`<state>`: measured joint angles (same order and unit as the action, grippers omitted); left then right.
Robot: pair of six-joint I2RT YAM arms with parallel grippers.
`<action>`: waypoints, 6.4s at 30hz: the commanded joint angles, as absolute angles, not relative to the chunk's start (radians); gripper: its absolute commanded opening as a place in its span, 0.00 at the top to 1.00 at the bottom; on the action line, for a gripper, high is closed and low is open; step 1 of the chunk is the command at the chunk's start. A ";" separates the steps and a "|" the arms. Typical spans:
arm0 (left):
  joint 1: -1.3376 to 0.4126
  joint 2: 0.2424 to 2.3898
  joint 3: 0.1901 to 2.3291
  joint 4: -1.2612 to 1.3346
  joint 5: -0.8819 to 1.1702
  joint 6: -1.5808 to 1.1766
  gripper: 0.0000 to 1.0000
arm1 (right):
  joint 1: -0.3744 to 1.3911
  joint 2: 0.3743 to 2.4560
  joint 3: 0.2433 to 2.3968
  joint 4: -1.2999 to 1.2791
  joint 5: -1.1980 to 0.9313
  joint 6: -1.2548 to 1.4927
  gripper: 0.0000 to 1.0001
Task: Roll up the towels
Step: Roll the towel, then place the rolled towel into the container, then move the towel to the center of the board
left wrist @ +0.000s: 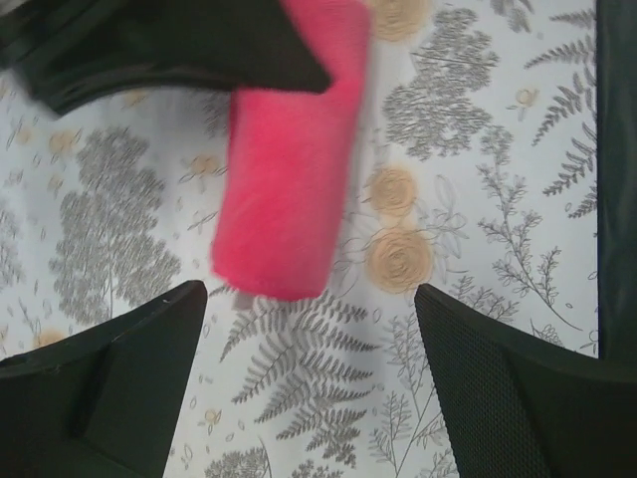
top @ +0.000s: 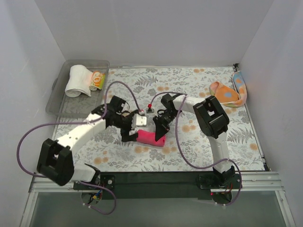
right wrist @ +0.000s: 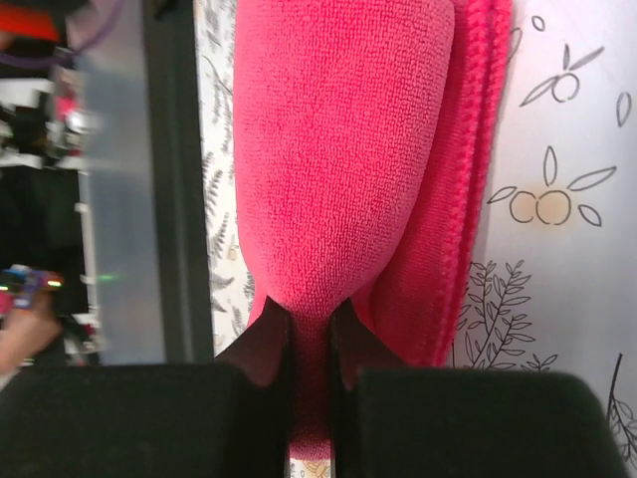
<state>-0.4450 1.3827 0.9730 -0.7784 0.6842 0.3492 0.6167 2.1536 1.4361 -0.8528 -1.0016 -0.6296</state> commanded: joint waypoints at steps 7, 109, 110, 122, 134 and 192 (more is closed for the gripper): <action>-0.761 1.209 0.660 -0.264 0.325 0.482 0.17 | 0.589 2.373 1.517 -1.020 -1.015 -0.709 0.99; 0.150 1.718 1.261 -0.322 -0.126 -0.354 1.00 | 0.158 2.022 1.500 -1.120 -0.874 -0.606 0.12; 0.149 1.730 1.264 -0.322 -0.118 -0.365 1.00 | 0.158 2.020 1.502 -1.120 -0.873 -0.604 0.12; 0.152 1.896 1.347 -0.333 0.113 -0.508 0.97 | 0.160 2.006 1.500 -1.124 -0.862 -0.591 0.11; 0.189 1.945 1.391 -0.416 0.135 -0.492 0.51 | 0.158 1.988 1.483 -1.127 -0.848 -0.601 0.10; 0.014 1.555 1.582 -0.617 0.316 -0.143 0.02 | 0.107 2.024 1.461 -0.792 -0.685 -0.497 0.99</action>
<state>0.0219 1.6032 1.5932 -0.5793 0.2279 -0.1383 -0.0662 2.0930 1.5333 -0.7120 -0.4442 -0.5014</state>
